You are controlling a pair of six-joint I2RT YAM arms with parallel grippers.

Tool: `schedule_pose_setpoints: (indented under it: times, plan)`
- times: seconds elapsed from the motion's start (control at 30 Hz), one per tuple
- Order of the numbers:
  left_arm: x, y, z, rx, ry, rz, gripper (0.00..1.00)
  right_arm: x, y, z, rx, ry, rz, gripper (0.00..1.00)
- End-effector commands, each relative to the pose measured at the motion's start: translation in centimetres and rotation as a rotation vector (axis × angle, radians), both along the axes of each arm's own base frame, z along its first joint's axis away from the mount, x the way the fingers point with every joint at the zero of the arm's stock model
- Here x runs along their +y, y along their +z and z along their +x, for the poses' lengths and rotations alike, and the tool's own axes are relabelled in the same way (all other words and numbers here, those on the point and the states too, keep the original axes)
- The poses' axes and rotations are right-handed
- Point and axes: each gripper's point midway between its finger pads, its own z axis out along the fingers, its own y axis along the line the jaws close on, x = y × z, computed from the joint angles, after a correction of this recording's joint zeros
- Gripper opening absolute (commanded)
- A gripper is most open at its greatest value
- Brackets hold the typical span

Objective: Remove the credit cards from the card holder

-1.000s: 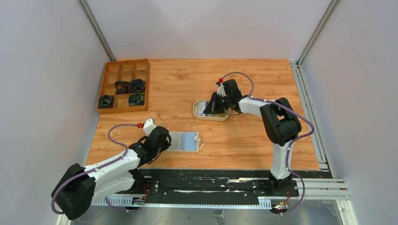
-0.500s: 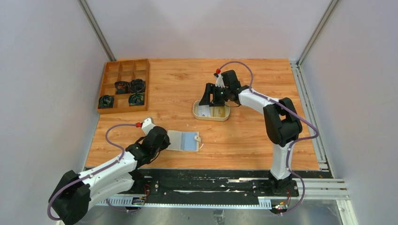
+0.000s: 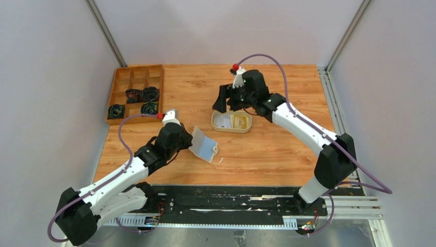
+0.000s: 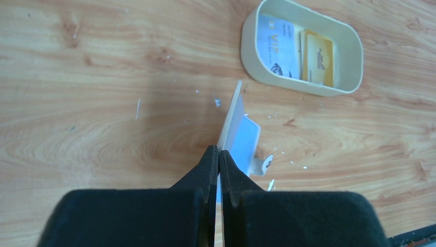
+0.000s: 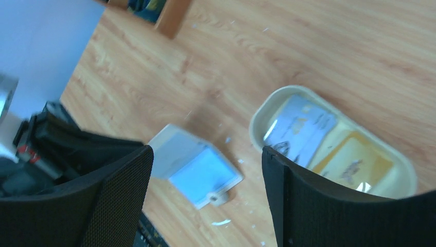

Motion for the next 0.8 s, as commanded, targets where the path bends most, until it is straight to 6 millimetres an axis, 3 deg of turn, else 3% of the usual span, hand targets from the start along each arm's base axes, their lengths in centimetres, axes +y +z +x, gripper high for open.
schedule_pose_setpoints:
  times: [0.0, 0.17, 0.37, 0.67, 0.77]
  plan:
    - [-0.5, 1.2, 0.1, 0.016, -0.066, 0.080, 0.00, 0.7, -4.3, -4.2, 0.056, 0.029, -0.100, 0.81]
    - [0.4, 1.6, 0.3, 0.015, -0.021, 0.099, 0.00, 0.9, -7.7, -6.5, 0.146, 0.056, -0.090, 0.81]
    - [2.2, 1.5, 0.1, 0.014, 0.048, 0.219, 0.00, 1.9, -9.7, -8.5, 0.181, 0.099, -0.093, 0.81]
    - [1.6, 4.6, 0.1, -0.044, 0.059, 0.260, 0.00, 4.0, -8.8, -9.4, 0.167, 0.143, -0.034, 0.80]
    - [1.3, 6.8, 0.3, -0.085, 0.053, 0.225, 0.00, 4.1, -8.2, -9.4, 0.138, 0.149, -0.014, 0.80]
